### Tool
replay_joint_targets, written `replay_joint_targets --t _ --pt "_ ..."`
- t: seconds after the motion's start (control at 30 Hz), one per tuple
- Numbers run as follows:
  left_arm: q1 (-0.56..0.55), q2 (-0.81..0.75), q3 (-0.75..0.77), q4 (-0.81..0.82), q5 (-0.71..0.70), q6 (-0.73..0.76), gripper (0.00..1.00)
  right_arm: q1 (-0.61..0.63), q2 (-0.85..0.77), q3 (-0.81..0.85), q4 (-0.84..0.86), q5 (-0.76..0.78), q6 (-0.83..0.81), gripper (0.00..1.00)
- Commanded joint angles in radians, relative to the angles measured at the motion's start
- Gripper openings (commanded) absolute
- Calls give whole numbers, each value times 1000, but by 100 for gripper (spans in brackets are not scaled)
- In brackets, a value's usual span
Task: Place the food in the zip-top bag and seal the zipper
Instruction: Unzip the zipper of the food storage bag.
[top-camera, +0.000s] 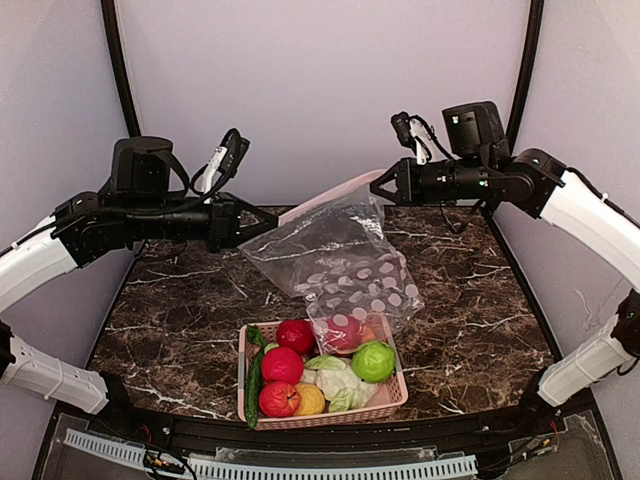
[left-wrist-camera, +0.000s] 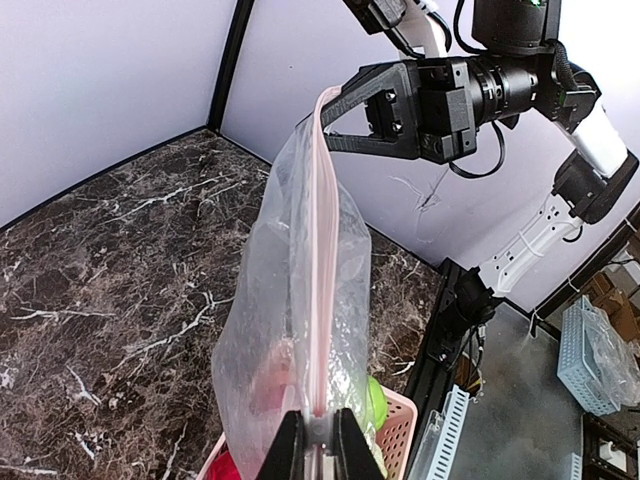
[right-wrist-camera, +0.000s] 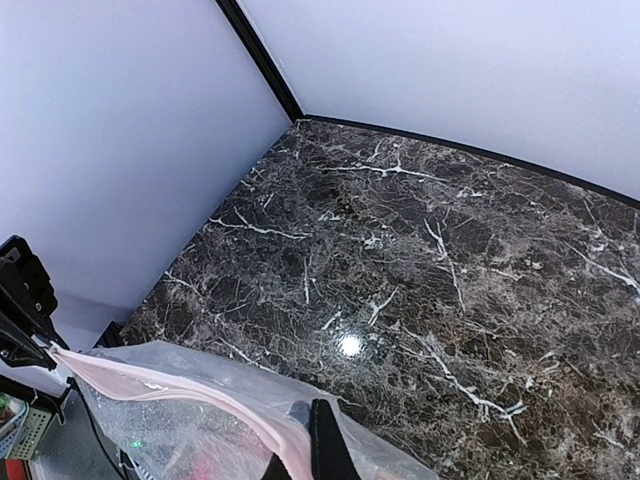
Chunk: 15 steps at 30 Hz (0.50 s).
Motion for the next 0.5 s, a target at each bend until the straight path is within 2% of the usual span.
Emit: replay_joint_targets --t 0.0,0.47 --pt "21 -53 -10 -113 23 21 1 -75 13 43 43 76 -14 0" --pt "125 -43 6 -123 78 37 1 -136 103 144 52 20 -50 0"
